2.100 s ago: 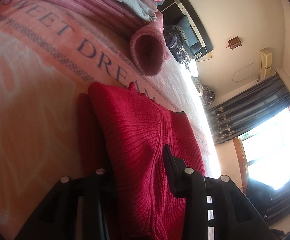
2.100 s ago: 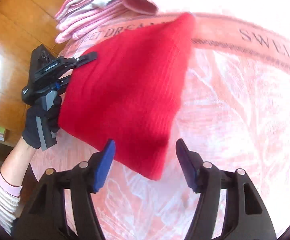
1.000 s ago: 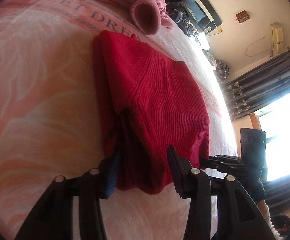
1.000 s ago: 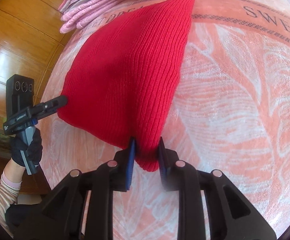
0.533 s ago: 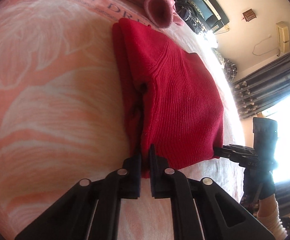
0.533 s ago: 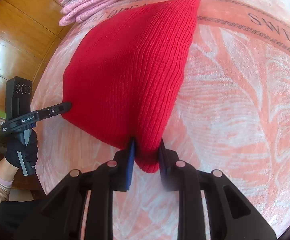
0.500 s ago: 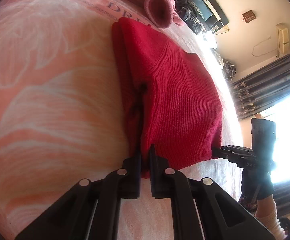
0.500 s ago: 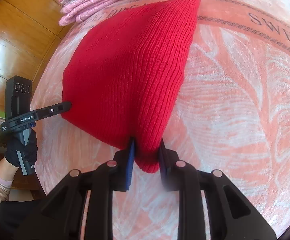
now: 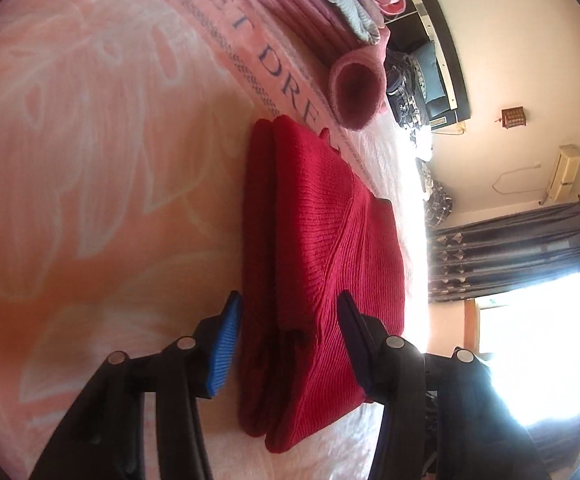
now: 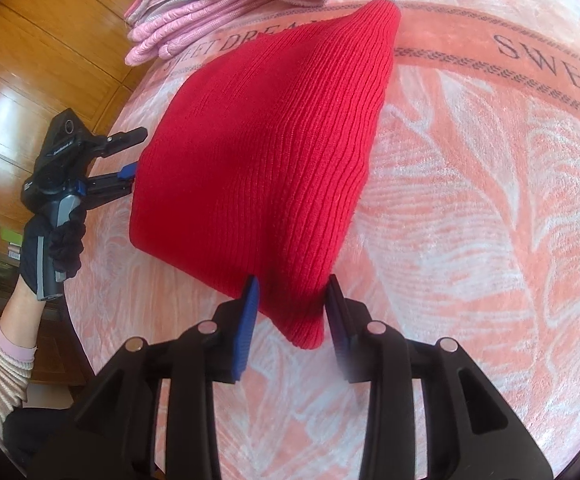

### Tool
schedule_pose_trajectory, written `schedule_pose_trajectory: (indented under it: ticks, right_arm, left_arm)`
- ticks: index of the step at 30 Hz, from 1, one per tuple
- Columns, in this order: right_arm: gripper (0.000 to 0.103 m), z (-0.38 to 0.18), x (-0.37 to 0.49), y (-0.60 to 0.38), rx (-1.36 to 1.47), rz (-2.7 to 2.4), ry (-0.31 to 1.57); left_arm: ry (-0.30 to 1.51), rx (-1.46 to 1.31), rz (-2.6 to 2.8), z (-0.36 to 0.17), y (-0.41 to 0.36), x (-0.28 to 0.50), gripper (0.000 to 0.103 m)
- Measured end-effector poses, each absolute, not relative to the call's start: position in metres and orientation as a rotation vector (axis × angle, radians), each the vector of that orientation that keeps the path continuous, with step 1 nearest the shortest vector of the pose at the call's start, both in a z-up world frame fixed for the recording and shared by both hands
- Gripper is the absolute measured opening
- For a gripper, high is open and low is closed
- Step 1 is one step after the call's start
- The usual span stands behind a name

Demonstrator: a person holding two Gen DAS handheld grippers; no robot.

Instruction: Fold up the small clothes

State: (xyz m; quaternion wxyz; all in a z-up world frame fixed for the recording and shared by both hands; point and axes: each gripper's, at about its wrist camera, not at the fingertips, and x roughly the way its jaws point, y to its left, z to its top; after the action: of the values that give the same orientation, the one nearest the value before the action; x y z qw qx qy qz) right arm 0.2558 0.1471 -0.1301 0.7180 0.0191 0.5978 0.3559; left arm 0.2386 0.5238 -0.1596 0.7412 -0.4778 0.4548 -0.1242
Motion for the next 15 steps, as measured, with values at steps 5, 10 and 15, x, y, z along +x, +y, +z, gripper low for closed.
schedule_pose_trajectory:
  ticks: [5,10,15]
  right_arm:
    - [0.034,-0.132,0.257,0.141,0.060,0.779,1.326]
    - [0.035,-0.128,0.261,0.131,0.102,0.788,1.315]
    - [0.045,-0.119,0.275,0.115,0.221,0.788,1.275]
  left_arm:
    - [1.033,-1.041,-0.337,-0.176,0.512,0.261,0.048]
    - [1.042,-1.003,-0.383,-0.177,0.497,0.284,0.048]
    - [1.065,-0.950,-0.445,-0.173,0.474,0.311,0.051]
